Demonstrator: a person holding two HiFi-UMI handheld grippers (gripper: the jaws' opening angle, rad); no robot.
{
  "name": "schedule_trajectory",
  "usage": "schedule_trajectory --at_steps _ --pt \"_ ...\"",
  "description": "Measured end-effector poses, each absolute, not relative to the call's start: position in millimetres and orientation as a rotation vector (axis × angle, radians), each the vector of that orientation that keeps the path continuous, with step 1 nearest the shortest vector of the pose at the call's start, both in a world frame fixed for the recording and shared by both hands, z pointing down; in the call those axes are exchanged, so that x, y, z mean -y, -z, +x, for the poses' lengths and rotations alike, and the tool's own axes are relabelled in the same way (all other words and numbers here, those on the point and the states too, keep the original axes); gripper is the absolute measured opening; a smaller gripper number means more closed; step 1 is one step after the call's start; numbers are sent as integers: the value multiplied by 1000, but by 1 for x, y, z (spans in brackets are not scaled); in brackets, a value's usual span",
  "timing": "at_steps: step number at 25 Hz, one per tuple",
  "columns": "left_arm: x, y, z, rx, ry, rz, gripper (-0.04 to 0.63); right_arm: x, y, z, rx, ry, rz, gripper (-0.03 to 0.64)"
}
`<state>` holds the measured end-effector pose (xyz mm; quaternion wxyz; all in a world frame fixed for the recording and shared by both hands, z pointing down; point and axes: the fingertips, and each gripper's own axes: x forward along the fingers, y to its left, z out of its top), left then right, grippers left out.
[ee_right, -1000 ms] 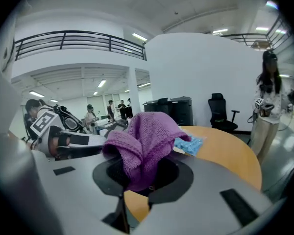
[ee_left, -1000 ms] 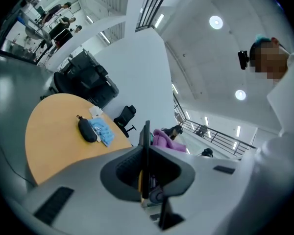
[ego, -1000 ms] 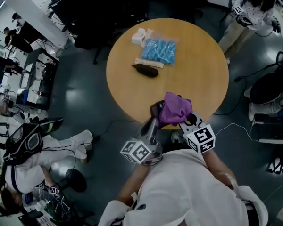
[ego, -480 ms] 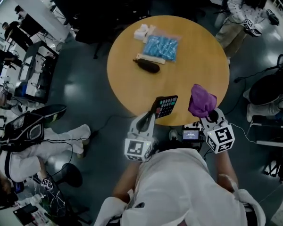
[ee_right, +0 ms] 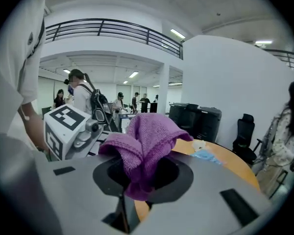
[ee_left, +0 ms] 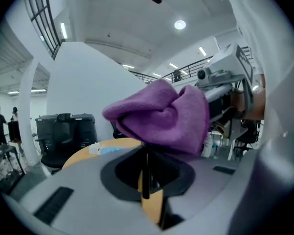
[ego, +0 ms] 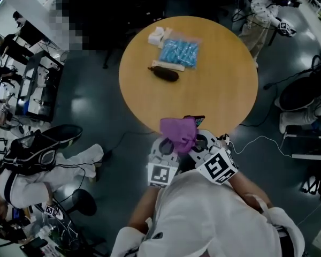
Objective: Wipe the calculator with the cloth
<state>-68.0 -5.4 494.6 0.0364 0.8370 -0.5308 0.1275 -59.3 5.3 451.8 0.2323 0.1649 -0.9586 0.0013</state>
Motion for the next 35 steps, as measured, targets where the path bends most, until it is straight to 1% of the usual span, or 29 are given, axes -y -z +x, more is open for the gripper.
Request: schedule_trajectory --at_steps 3,7,10,15,24,35 --pt "-1 -490 -69 1634 -297 2529 43 15 -451 -45 2633 -79 542 81" --pt "-5 -488 -65 1622 -296 2623 43 31 -457 -26 2613 -145 575 81" --pt "-6 -478 -63 1620 -241 2654 43 35 -458 -17 2627 -225 582 81" --pt "-4 -470 -62 1614 -298 2728 43 42 -467 -3 2620 -332 614 81" --pt "-8 -470 -66 1576 -230 2672 43 54 -496 28 2583 -516 671 81" --pt "-16 -463 -58 1582 -379 2848 44 56 -548 59 2505 -652 671 81"
